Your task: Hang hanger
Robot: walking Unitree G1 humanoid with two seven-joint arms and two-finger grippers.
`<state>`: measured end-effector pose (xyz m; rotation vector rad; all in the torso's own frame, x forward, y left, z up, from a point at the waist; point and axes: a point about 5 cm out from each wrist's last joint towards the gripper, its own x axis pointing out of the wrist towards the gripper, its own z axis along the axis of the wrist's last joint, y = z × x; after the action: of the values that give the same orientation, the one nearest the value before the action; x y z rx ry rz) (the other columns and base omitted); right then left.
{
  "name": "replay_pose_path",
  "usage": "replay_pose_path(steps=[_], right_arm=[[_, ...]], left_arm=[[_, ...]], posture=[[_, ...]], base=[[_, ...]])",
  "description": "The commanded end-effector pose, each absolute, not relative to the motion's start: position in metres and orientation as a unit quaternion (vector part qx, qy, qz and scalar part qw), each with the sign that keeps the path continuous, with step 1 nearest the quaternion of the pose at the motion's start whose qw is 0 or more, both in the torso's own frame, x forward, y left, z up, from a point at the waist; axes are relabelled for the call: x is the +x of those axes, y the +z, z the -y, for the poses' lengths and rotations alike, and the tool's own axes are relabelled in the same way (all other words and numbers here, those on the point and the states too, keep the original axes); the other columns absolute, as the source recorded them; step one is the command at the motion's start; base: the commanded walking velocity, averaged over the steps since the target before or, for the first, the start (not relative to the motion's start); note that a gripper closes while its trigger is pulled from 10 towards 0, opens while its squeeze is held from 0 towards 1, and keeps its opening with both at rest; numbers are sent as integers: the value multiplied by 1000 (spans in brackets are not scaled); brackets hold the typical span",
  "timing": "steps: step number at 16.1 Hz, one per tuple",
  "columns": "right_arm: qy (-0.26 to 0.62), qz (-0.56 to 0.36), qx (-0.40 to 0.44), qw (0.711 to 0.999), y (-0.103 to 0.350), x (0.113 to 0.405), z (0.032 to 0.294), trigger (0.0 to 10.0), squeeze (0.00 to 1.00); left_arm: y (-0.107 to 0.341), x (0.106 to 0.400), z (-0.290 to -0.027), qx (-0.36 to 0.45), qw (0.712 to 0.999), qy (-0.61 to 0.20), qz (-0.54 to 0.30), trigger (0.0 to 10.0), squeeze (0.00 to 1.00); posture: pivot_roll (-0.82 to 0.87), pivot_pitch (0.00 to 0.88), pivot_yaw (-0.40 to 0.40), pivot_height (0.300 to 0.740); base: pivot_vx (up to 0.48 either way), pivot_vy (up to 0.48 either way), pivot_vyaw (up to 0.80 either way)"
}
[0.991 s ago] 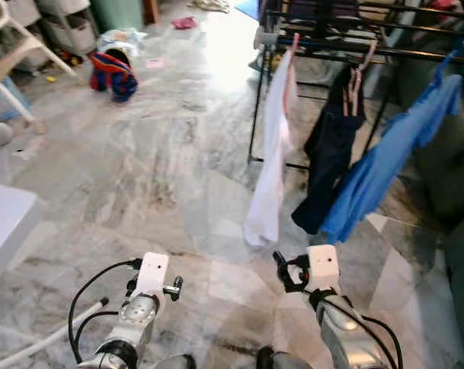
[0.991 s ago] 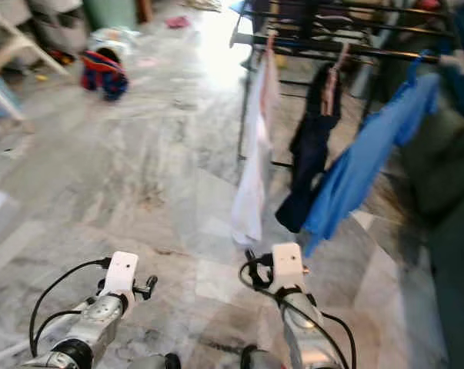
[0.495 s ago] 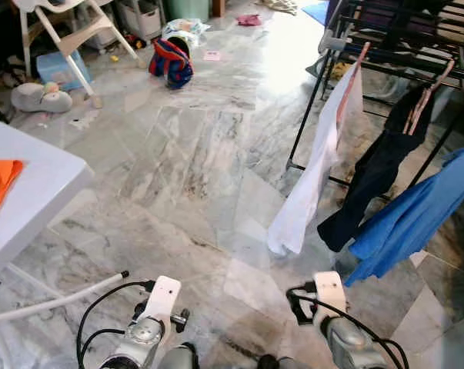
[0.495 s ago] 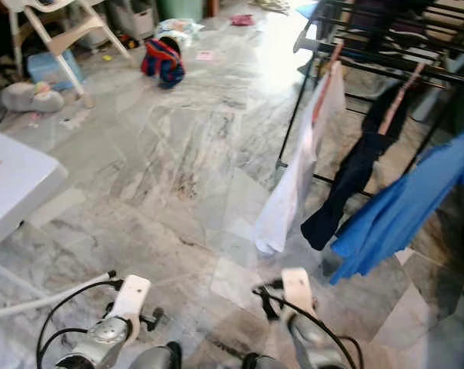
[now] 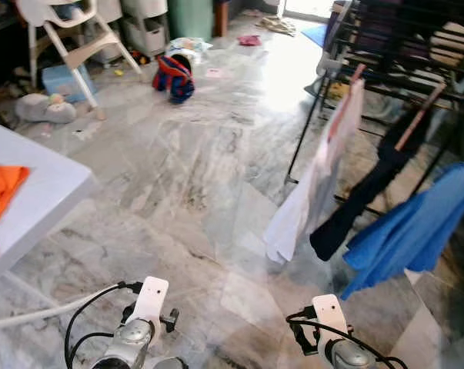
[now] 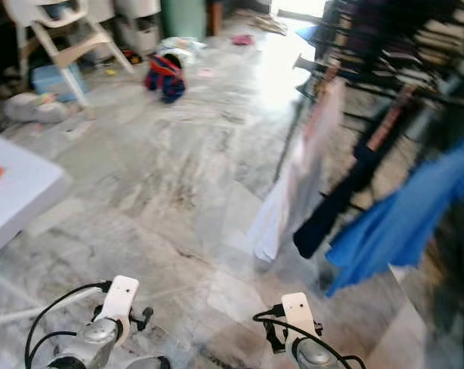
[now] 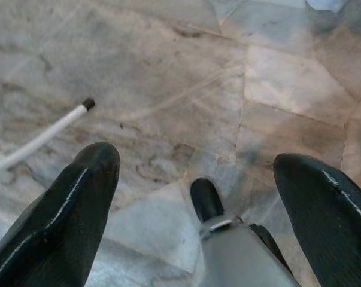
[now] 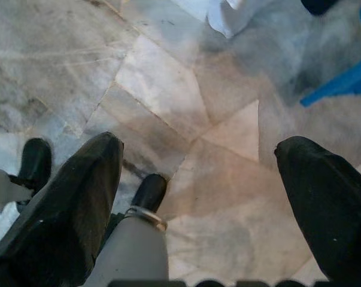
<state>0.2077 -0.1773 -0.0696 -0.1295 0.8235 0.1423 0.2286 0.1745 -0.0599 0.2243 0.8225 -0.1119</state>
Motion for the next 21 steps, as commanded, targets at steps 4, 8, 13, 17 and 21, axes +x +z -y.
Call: replay_pose_path(steps=[4,8,13,17,21], right_arm=[[75,-426,-77,898,-76,200,170,10000,0],[70,-443,-84,890,-81,192,170,10000,0],[63,-448,-94,887,-80,192,181,10000,0],[53,-453,-92,885,-81,184,197,10000,0],[-28,-462,12,886,-84,168,222,10000,0]], left_arm=[[-67,216,-177,120,898,-68,-418,10000,0],[-68,215,-179,124,895,-70,-422,10000,0],[-74,205,-178,119,890,-64,-436,10000,0],[-77,200,-176,111,885,-59,-449,10000,0],[-76,204,-175,128,882,-66,-449,10000,0]], posture=[[7,89,-40,740],[-10,86,-42,740],[-12,88,-46,740],[-8,93,-47,740],[-6,89,-41,740]], base=[[322,0,306],[312,0,0],[99,0,0],[0,0,0],[0,0,0]])
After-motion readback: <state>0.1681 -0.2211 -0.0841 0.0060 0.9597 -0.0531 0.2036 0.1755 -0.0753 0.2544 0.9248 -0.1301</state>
